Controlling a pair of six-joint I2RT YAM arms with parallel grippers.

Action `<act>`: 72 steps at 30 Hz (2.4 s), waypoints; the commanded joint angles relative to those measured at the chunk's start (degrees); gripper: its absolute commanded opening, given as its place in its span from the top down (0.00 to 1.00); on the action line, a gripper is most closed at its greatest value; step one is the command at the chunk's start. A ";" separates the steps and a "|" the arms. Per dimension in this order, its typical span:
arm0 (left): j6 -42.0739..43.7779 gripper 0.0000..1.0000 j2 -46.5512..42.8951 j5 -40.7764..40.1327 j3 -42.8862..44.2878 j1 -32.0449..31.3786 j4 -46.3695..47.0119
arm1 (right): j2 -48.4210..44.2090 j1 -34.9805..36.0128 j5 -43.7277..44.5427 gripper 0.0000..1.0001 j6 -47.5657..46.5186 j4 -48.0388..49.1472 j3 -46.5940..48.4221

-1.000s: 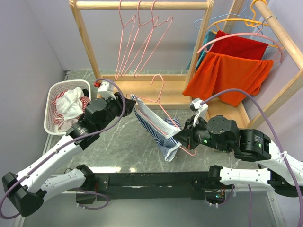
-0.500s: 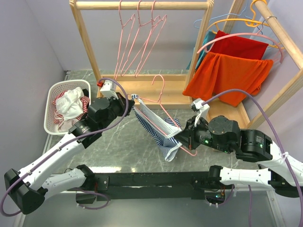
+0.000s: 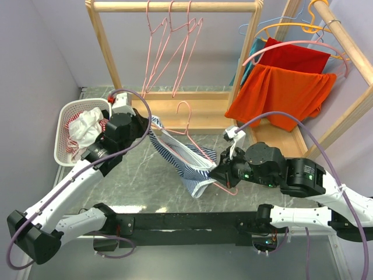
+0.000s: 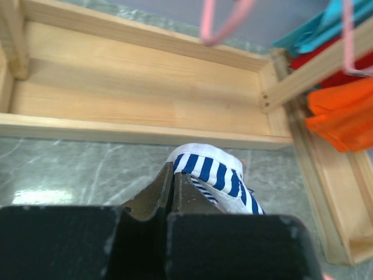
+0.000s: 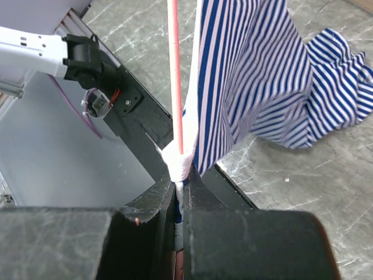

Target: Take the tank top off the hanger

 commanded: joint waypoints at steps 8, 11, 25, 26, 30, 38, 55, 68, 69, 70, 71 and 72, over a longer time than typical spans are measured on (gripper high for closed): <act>-0.32 0.99 6.22 1.82 1.45 7.65 -4.04 | -2.03 0.34 -3.25 1.00 -1.34 0.23 0.05; -0.50 0.99 6.58 2.34 0.40 7.83 -4.31 | -3.09 0.34 -2.46 1.00 -1.34 0.41 0.40; 0.20 0.20 -7.29 8.32 -7.42 7.92 -5.80 | 1.39 0.25 8.88 1.00 -0.80 0.93 1.11; 0.73 0.19 -10.35 8.84 -8.21 7.92 -4.76 | 1.91 0.25 8.88 1.00 -0.90 0.85 1.11; 1.96 0.12 -16.53 11.48 -8.48 7.92 -2.55 | 4.72 0.16 9.58 1.00 -1.25 0.85 0.76; 2.76 0.07 -16.28 22.98 -4.70 7.39 -0.10 | 7.28 -0.10 8.53 1.00 -1.77 3.66 -0.21; 5.39 0.07 -8.72 9.91 2.24 -17.30 9.31 | 9.74 -1.95 5.90 1.00 -2.65 6.30 -0.65; 9.70 0.45 -2.83 1.74 0.83 -18.45 18.10 | 8.16 -1.95 3.17 1.00 -2.92 6.82 -0.47; 9.79 0.55 -2.83 1.56 0.83 -18.54 18.11 | 8.07 -1.95 3.17 1.00 -2.83 6.65 -0.47; 9.79 0.59 -3.00 1.38 0.92 -18.45 18.02 | 7.98 -2.04 3.08 1.00 -2.83 6.74 -0.47; 9.87 0.62 -3.00 1.29 0.92 -18.54 18.19 | 7.90 -1.95 3.00 1.00 -2.74 6.65 -0.65; 9.96 0.69 -3.09 1.38 0.92 -18.54 18.28 | 7.98 -1.95 3.17 1.00 -2.65 6.65 -0.65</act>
